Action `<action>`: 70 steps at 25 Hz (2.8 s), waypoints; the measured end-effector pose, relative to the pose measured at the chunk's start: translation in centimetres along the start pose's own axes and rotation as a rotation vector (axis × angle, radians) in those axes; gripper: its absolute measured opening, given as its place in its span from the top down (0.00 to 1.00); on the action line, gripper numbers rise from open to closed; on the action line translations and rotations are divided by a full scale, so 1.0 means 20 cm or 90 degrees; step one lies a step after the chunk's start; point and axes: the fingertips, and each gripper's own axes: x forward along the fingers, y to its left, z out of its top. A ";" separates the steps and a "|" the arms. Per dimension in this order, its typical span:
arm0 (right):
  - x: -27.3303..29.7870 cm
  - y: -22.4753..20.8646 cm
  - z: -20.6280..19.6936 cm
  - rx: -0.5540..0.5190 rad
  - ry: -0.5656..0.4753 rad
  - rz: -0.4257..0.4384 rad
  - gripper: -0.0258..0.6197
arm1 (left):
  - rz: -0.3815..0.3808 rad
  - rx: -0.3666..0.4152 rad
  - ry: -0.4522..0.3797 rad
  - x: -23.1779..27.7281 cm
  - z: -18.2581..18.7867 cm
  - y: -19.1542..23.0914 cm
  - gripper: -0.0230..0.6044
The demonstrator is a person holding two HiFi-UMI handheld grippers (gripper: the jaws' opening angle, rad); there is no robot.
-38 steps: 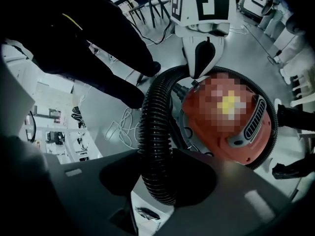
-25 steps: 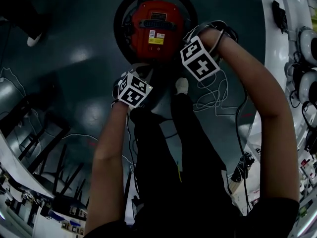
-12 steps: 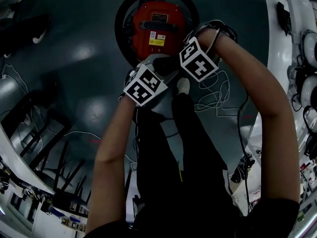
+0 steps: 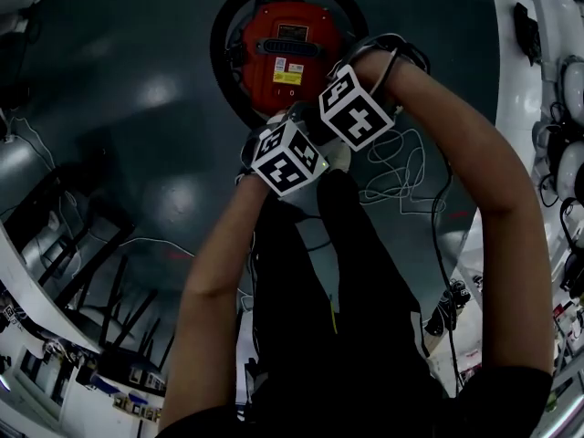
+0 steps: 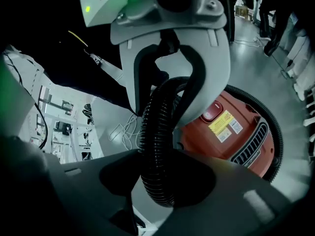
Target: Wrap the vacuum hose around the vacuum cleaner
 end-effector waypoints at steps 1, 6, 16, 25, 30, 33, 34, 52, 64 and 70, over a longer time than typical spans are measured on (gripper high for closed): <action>0.00 0.00 0.00 -0.001 0.005 0.002 0.68 | 0.005 -0.007 0.003 0.01 0.00 0.00 0.62; 0.03 0.00 -0.01 0.005 0.009 -0.008 0.66 | 0.009 -0.110 -0.043 -0.01 0.01 0.00 0.68; -0.14 -0.15 -0.24 0.234 -0.107 -0.290 0.23 | 0.028 -0.184 -0.095 -0.07 0.08 0.01 0.68; -0.16 -0.08 -0.54 0.398 -0.146 -0.391 0.32 | 0.095 -0.185 -0.159 -0.19 0.09 0.02 0.69; 0.05 -0.06 -0.45 0.425 -0.169 -0.323 0.32 | 0.152 -0.167 -0.212 -0.35 0.15 0.06 0.70; 0.16 -0.10 -0.41 0.496 -0.204 -0.332 0.41 | 0.174 -0.151 -0.228 -0.44 0.18 0.09 0.71; 0.20 -0.12 -0.41 0.535 -0.218 -0.339 0.43 | 0.179 -0.144 -0.231 -0.47 0.18 0.10 0.72; 0.58 -0.17 -0.44 0.795 -0.215 -0.387 0.71 | 0.189 -0.161 -0.233 -0.65 0.04 0.17 0.95; 0.45 -0.15 -0.43 0.755 -0.188 -0.345 0.71 | 0.091 -0.128 -0.017 -0.16 0.02 -0.07 0.60; 0.38 -0.14 -0.42 0.761 -0.187 -0.348 0.71 | 0.095 -0.119 0.099 -0.02 -0.06 -0.09 0.60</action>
